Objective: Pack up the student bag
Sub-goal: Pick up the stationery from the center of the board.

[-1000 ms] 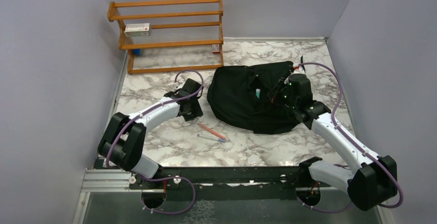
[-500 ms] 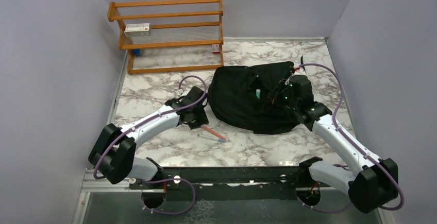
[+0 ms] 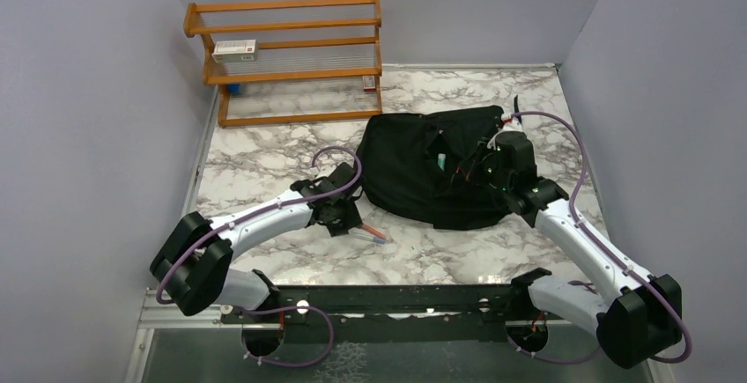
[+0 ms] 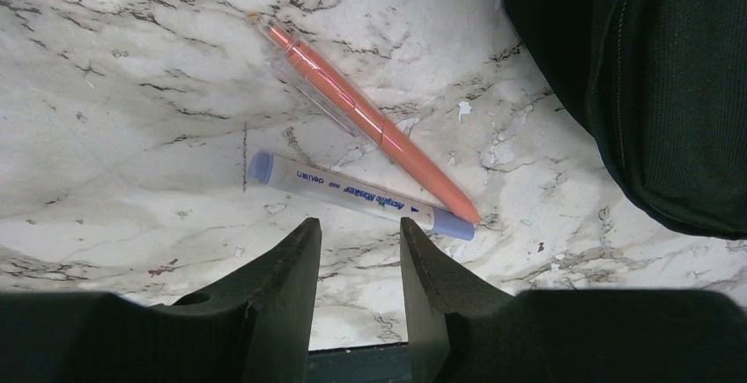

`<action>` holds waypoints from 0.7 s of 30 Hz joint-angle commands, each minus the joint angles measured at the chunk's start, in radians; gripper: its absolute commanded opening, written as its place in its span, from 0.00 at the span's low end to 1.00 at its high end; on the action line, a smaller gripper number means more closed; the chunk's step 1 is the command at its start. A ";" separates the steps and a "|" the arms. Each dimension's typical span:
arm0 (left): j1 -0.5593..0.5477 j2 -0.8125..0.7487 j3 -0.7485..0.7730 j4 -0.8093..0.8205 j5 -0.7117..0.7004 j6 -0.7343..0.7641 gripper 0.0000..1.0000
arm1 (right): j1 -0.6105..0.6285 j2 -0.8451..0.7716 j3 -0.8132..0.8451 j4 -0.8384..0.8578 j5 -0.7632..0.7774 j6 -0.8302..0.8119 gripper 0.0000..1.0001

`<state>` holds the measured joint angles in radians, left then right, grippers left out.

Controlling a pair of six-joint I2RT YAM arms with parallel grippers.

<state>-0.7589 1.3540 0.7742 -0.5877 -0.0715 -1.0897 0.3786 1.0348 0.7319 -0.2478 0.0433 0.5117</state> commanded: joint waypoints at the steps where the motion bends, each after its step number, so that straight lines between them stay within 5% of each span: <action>1: -0.011 0.015 0.007 -0.013 -0.017 -0.058 0.40 | 0.005 -0.016 -0.012 -0.024 -0.019 -0.035 0.01; 21: -0.017 0.163 0.066 -0.014 -0.058 -0.064 0.40 | 0.005 0.025 -0.004 -0.008 -0.001 -0.069 0.01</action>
<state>-0.7727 1.4906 0.8078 -0.5873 -0.0895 -1.1290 0.3786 1.0481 0.7315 -0.2455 0.0429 0.4675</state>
